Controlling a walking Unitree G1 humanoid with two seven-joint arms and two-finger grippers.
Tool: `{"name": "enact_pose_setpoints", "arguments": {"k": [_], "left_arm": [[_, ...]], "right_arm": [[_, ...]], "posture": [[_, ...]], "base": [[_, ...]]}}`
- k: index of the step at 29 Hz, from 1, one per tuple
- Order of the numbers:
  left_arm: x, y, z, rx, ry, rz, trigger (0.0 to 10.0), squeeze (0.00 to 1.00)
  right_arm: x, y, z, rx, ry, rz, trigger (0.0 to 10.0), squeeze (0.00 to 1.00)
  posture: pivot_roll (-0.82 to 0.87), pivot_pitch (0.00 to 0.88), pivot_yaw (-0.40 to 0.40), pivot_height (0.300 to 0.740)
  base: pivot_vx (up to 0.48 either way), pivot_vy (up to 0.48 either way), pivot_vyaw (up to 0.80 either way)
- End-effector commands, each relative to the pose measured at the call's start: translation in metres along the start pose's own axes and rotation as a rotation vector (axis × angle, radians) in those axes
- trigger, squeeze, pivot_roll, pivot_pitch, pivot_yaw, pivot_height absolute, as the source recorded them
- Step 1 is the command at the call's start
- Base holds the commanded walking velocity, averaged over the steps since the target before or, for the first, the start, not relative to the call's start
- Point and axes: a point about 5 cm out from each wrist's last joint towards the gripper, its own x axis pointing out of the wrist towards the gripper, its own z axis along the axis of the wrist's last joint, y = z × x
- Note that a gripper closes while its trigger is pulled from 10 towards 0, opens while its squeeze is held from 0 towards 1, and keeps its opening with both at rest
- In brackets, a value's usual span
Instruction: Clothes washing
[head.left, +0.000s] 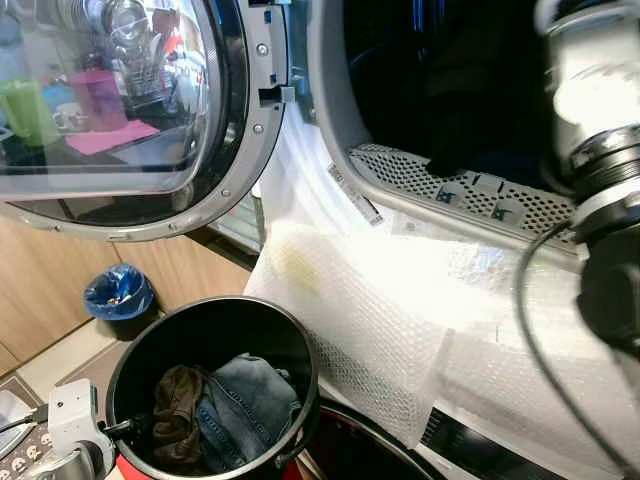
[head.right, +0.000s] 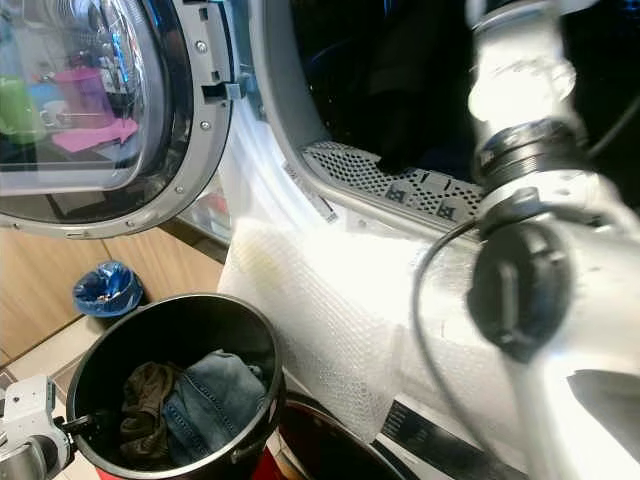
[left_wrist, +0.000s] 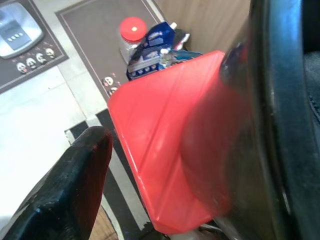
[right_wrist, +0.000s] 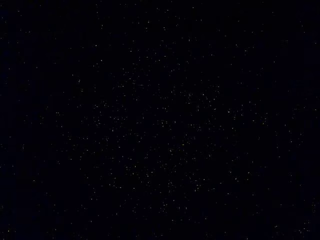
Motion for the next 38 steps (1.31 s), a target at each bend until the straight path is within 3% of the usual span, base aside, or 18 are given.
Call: {"name": "enact_pose_setpoints", "arguments": {"k": [1,4,5,6,7,8,11,12,13,14,18,25,30,35,38], "left_arm": [[0.002,-0.003,-0.009,-0.002,0.031,0.005,10.0,0.0],[0.002,-0.005,-0.011,-0.002,0.036,0.0,10.0,0.0],[0.002,-0.006,-0.012,-0.001,0.038,-0.002,10.0,0.0],[0.002,-0.006,-0.012,-0.001,0.038,-0.002,10.0,0.0],[0.002,-0.008,-0.013,0.006,0.041,-0.008,10.0,0.0],[0.002,-0.009,-0.014,0.007,0.041,-0.012,10.0,0.0],[0.003,-0.012,-0.014,0.009,0.039,-0.022,10.0,0.0],[0.003,-0.013,-0.014,0.013,0.04,-0.028,10.0,0.0],[0.003,-0.014,-0.014,0.016,0.04,-0.031,10.0,0.0],[0.003,-0.014,-0.014,0.017,0.04,-0.032,10.0,0.0],[0.003,-0.015,-0.016,0.017,0.045,-0.035,10.0,0.0],[0.003,-0.016,-0.017,0.019,0.046,-0.04,10.0,0.0],[0.003,-0.017,-0.017,0.019,0.048,-0.039,10.0,0.0],[0.003,-0.017,-0.018,0.02,0.05,-0.041,10.0,0.0],[0.003,-0.017,-0.018,0.019,0.051,-0.04,10.0,0.0]], "right_arm": [[0.0,0.008,-0.007,-0.111,0.033,-0.008,0.0,0.0],[-0.003,0.01,-0.029,-0.234,0.117,0.019,0.0,0.0],[-0.005,0.01,-0.037,-0.27,0.145,0.032,1.3,0.0],[-0.005,0.01,-0.037,-0.27,0.145,0.032,1.3,0.0],[-0.009,0.009,-0.055,-0.326,0.211,0.037,7.9,0.0],[-0.01,0.008,-0.063,-0.349,0.239,0.037,10.0,0.0],[-0.015,0.006,-0.078,-0.426,0.282,0.048,10.0,0.0],[-0.016,0.006,-0.081,-0.433,0.289,0.048,10.0,0.57],[-0.016,0.006,-0.083,-0.436,0.295,0.048,10.0,0.57],[-0.016,0.007,-0.083,-0.453,0.294,0.06,10.0,1.0],[-0.015,0.011,-0.08,-0.528,0.276,0.086,10.0,1.0],[-0.014,0.013,-0.077,-0.55,0.268,0.098,10.0,1.0],[-0.014,0.017,-0.077,-0.671,0.252,0.142,10.0,1.0],[-0.015,0.019,-0.077,-0.729,0.246,0.163,10.0,1.0],[-0.014,0.018,-0.077,-0.732,0.243,0.16,10.0,1.0]], "posture": [[0.15,0.0,-0.02,0.74],[0.14,0.0,-0.02,0.74],[0.14,0.001,-0.018,0.74],[0.14,0.001,-0.018,0.74],[0.14,0.001,-0.019,0.74],[0.14,0.001,-0.019,0.74],[0.15,0.002,-0.018,0.74],[0.15,0.002,-0.02,0.74],[0.15,0.002,-0.02,0.74],[0.15,0.002,-0.02,0.74],[0.14,0.0,-0.021,0.74],[0.14,0.0,-0.021,0.74],[0.14,0.005,-0.02,0.74],[0.13,0.009,-0.02,0.74],[0.13,0.01,-0.021,0.74]], "base": [[0.0,0.0,0.0],[0.0,0.0,0.0],[0.0,0.0,0.0],[0.0,0.0,0.0],[0.0,0.0,0.0],[0.0,0.0,0.0],[0.0,0.0,0.0],[0.0,0.0,0.0],[0.0,0.0,0.0],[0.0,0.0,0.0],[0.0,0.0,0.0],[0.0,0.0,0.0],[0.0,0.0,0.0],[0.0,0.0,0.0],[0.0,0.0,0.0]]}}
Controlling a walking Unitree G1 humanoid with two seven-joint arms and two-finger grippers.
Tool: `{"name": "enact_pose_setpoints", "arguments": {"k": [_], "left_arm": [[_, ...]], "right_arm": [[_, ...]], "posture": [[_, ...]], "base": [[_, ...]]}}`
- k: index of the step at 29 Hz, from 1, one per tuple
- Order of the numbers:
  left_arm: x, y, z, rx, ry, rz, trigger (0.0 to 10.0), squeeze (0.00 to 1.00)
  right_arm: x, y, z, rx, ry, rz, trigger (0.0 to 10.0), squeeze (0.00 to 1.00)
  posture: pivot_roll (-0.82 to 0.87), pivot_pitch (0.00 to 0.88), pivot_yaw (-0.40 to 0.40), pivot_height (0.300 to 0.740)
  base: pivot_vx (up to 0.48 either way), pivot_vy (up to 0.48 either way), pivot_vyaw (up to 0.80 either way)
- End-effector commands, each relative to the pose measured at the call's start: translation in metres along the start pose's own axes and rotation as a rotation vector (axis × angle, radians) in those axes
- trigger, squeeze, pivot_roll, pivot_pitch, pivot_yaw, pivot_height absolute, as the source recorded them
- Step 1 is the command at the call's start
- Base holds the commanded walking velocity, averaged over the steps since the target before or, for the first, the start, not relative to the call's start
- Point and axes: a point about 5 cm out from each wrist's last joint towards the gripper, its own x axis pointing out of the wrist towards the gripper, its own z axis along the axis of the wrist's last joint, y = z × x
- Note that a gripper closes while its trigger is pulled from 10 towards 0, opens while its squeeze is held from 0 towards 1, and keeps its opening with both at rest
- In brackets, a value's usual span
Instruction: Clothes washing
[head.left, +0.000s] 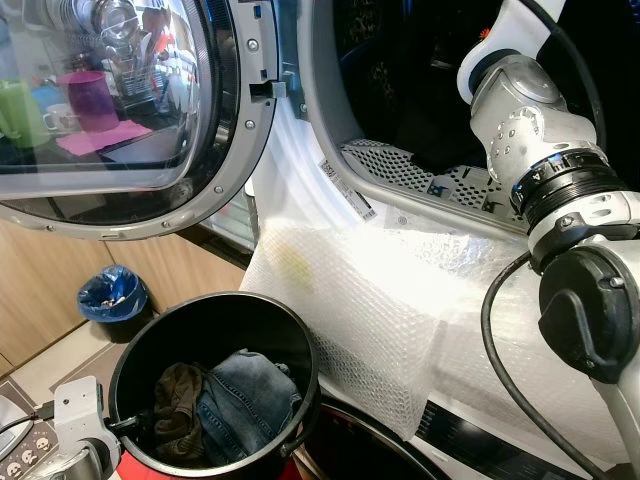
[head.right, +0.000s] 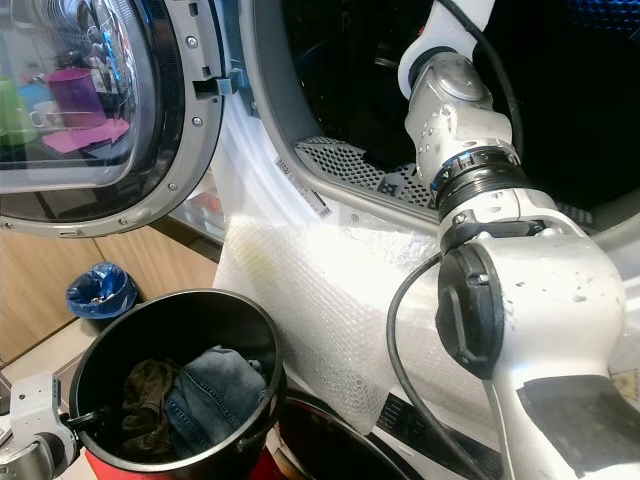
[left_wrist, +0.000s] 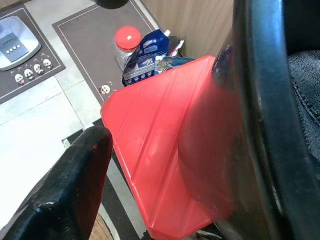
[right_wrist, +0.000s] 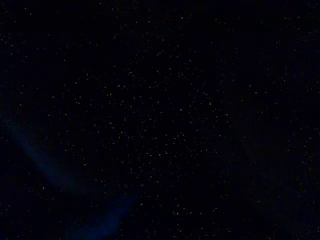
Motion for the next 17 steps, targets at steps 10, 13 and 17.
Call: {"name": "enact_pose_setpoints", "arguments": {"k": [10,13,17], "left_arm": [[-0.001,-0.008,-0.021,-0.004,0.073,-0.022,10.0,0.0],[-0.003,-0.009,-0.023,-0.009,0.072,-0.024,10.0,0.0],[-0.004,-0.01,-0.026,-0.017,0.072,-0.022,10.0,0.0]], "right_arm": [[-0.001,0.02,0.013,-0.037,-0.038,0.156,10.0,1.0],[-0.002,0.029,0.014,0.105,-0.023,0.263,10.0,1.0],[-0.001,-0.016,0.024,0.2,-0.054,-0.104,10.0,1.0]], "posture": [[0.15,0.019,-0.036,0.74],[0.16,0.024,-0.045,0.74],[0.16,0.028,-0.049,0.74]], "base": [[0.0,0.0,0.0],[0.0,0.0,0.0],[0.0,0.0,0.0]]}}
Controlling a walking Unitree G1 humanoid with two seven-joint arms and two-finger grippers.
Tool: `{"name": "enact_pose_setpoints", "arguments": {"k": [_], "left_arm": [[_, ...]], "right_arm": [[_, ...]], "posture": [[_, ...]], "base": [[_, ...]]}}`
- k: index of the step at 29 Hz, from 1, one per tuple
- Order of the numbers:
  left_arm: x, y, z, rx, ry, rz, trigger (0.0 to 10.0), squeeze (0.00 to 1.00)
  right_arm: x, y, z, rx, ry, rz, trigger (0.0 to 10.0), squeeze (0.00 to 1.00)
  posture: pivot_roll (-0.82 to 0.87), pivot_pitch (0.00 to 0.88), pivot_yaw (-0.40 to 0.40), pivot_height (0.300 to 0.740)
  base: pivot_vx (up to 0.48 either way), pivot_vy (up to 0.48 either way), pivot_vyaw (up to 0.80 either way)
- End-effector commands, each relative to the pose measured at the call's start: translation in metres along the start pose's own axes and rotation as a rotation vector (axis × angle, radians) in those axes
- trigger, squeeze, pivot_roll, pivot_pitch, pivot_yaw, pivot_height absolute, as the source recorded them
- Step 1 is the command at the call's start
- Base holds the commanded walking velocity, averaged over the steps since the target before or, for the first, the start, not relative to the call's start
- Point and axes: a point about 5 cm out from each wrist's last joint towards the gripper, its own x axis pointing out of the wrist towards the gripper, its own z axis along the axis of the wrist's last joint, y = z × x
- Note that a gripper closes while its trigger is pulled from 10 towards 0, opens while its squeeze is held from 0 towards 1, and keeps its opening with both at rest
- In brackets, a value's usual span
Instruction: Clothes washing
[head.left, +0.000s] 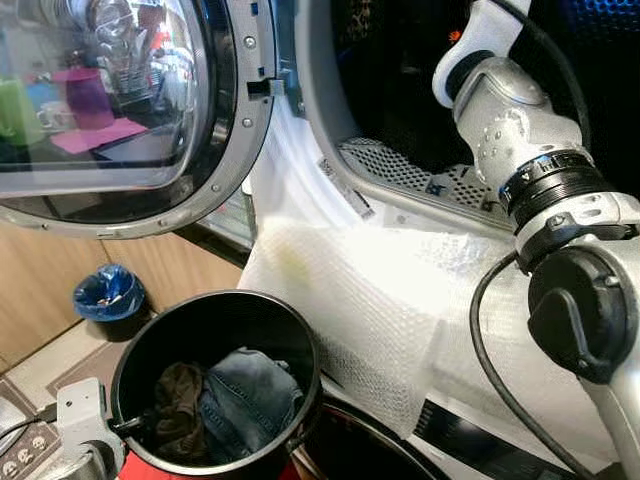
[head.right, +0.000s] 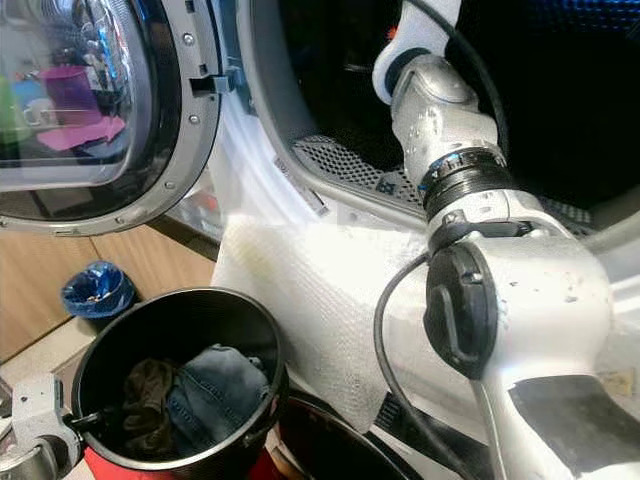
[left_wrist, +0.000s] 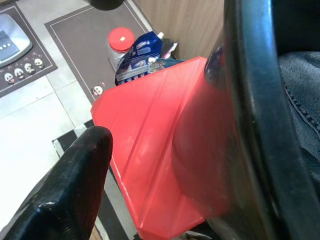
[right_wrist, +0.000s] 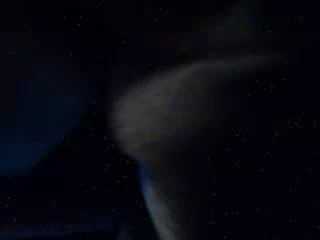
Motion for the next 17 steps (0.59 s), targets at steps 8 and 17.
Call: {"name": "enact_pose_setpoints", "arguments": {"k": [8,17], "left_arm": [[0.001,-0.004,-0.022,0.006,0.083,0.006,10.0,0.0],[0.002,-0.008,-0.021,0.014,0.078,-0.011,10.0,0.0]], "right_arm": [[-0.006,-0.031,0.056,-0.089,-0.23,-0.273,10.0,1.0],[-0.002,-0.016,0.024,-0.111,-0.118,-0.167,10.0,1.0]], "posture": [[0.15,0.034,-0.045,0.74],[0.15,0.035,-0.038,0.74]], "base": [[0.0,0.0,0.0],[0.0,0.0,0.0]]}}
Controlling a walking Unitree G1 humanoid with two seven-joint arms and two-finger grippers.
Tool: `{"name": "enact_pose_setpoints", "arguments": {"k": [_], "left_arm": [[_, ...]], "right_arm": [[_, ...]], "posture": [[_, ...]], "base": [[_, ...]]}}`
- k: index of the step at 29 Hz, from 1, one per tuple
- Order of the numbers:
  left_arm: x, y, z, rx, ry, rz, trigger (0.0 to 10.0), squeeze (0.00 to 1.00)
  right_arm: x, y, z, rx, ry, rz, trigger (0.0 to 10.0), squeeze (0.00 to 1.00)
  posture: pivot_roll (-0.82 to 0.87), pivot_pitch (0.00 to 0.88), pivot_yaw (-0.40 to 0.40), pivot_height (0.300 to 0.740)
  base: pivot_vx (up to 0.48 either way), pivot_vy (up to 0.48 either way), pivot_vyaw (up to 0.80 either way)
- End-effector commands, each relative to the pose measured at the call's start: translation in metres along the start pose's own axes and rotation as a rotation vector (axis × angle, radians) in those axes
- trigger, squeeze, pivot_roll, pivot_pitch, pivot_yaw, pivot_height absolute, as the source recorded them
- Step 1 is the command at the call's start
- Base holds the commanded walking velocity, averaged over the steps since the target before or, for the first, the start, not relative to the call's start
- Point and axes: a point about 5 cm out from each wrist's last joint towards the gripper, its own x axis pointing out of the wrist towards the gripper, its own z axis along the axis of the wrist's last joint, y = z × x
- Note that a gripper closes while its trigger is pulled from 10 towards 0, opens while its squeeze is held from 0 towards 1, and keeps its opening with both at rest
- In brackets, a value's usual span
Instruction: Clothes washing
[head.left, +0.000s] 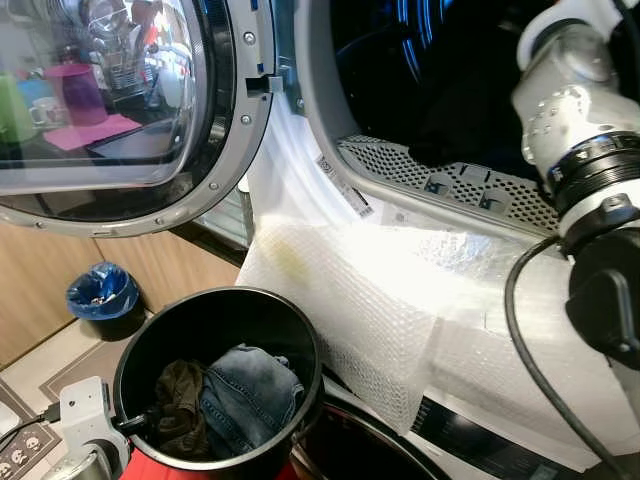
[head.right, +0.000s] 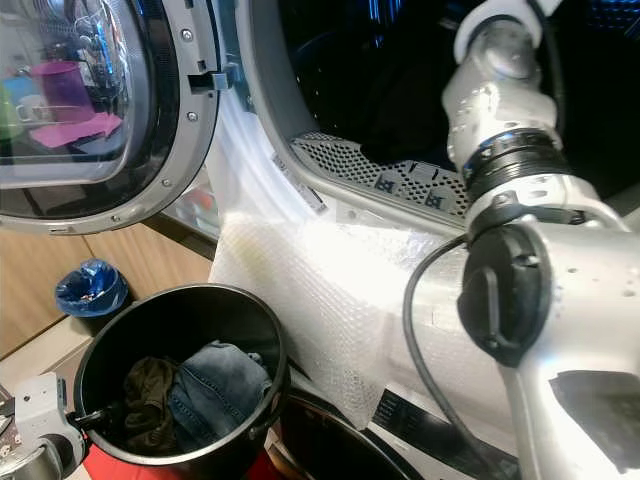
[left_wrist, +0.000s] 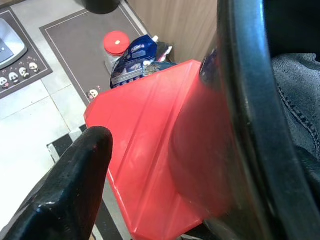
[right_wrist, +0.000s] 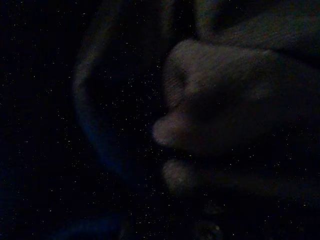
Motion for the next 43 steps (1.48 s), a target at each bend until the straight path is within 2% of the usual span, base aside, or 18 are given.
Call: {"name": "enact_pose_setpoints", "arguments": {"k": [1,7,8,12,14,15,16,18,20,21,22,27,35,36,38,39,40,43], "left_arm": [[0.002,-0.005,-0.021,0.018,0.097,-0.014,10.0,0.0],[0.003,-0.006,-0.022,0.019,0.102,-0.018,10.0,0.0],[0.003,-0.008,-0.022,0.026,0.105,-0.024,10.0,0.0],[0.004,-0.008,-0.02,0.033,0.104,-0.027,10.0,0.0],[0.004,-0.008,-0.019,0.034,0.101,-0.028,10.0,0.0],[0.004,-0.008,-0.019,0.035,0.1,-0.028,10.0,0.0],[0.004,-0.008,-0.019,0.035,0.1,-0.029,10.0,0.0],[0.002,-0.007,-0.021,0.036,0.105,-0.031,10.0,0.0],[0.001,-0.007,-0.021,0.039,0.108,-0.032,10.0,0.0],[0.001,-0.006,-0.021,0.039,0.108,-0.033,10.0,0.0],[0.001,-0.006,-0.021,0.04,0.108,-0.034,10.0,0.0],[-0.002,-0.003,-0.02,0.051,0.107,-0.037,10.0,0.0],[-0.004,-0.002,-0.019,0.065,0.112,-0.043,10.0,0.0],[-0.004,-0.001,-0.019,0.066,0.112,-0.044,10.0,0.0],[-0.005,-0.001,-0.019,0.069,0.114,-0.046,10.0,0.0],[-0.005,-0.001,-0.019,0.07,0.115,-0.047,10.0,0.0],[-0.005,-0.001,-0.019,0.071,0.116,-0.048,10.0,0.0],[-0.005,-0.001,-0.02,0.071,0.117,-0.048,10.0,0.0]], "right_arm": [[0.0,0.001,0.001,-0.026,-0.003,0.019,10.0,1.0],[0.0,-0.003,-0.003,-0.058,0.006,0.019,10.0,1.0],[0.001,-0.006,-0.005,-0.093,0.013,0.018,10.0,1.0],[0.001,-0.011,-0.005,-0.118,0.011,0.0,10.0,1.0],[0.002,-0.02,-0.003,-0.11,-0.002,-0.043,10.0,1.0],[0.002,-0.026,-0.003,-0.113,0.001,-0.074,10.0,0.6],[0.003,-0.033,-0.004,-0.097,0.006,-0.106,10.0,0.0],[0.003,-0.05,-0.005,-0.024,0.015,-0.176,10.0,0.0],[0.003,-0.059,-0.003,-0.005,0.001,-0.214,10.0,0.0],[0.003,-0.064,-0.001,0.013,-0.006,-0.231,10.0,0.96],[0.003,-0.067,0.0,0.028,-0.01,-0.242,10.0,1.0],[0.003,-0.081,0.017,0.11,-0.083,-0.277,10.0,1.0],[0.001,-0.095,0.025,0.133,-0.118,-0.32,10.0,1.0],[0.001,-0.096,0.024,0.141,-0.117,-0.314,10.0,1.0],[0.003,-0.087,0.02,0.149,-0.085,-0.212,10.0,1.0],[0.004,-0.08,0.016,0.141,-0.066,-0.157,10.0,0.87],[0.004,-0.078,0.016,0.126,-0.08,-0.139,10.0,0.0],[0.004,-0.078,0.018,0.127,-0.095,-0.136,10.0,0.0]], "posture": [[0.15,0.037,-0.037,0.74],[0.13,0.036,-0.028,0.74],[0.13,0.034,-0.023,0.74],[0.13,0.035,-0.021,0.74],[0.13,0.035,-0.021,0.74],[0.14,0.036,-0.021,0.74],[0.14,0.037,-0.019,0.74],[0.14,0.039,-0.015,0.74],[0.14,0.043,-0.01,0.74],[0.14,0.044,-0.008,0.74],[0.14,0.044,-0.007,0.74],[0.14,0.058,0.008,0.74],[0.13,0.069,0.026,0.74],[0.13,0.069,0.028,0.74],[0.13,0.072,0.033,0.74],[0.13,0.072,0.033,0.74],[0.12,0.074,0.034,0.74],[0.12,0.076,0.036,0.74]], "base": [[0.0,0.0,0.0],[0.0,0.0,0.0],[0.0,0.0,0.0],[0.0,0.0,0.0],[0.0,0.0,0.0],[0.0,0.0,0.0],[0.0,0.0,0.0],[0.0,0.0,0.0],[0.0,0.0,0.0],[0.0,0.0,0.0],[0.0,0.0,0.0],[0.0,0.0,0.0],[0.0,0.0,0.0],[0.0,0.0,0.0],[0.0,0.0,0.0],[0.0,0.0,0.0],[0.0,0.0,0.0],[0.0,0.0,0.0]]}}
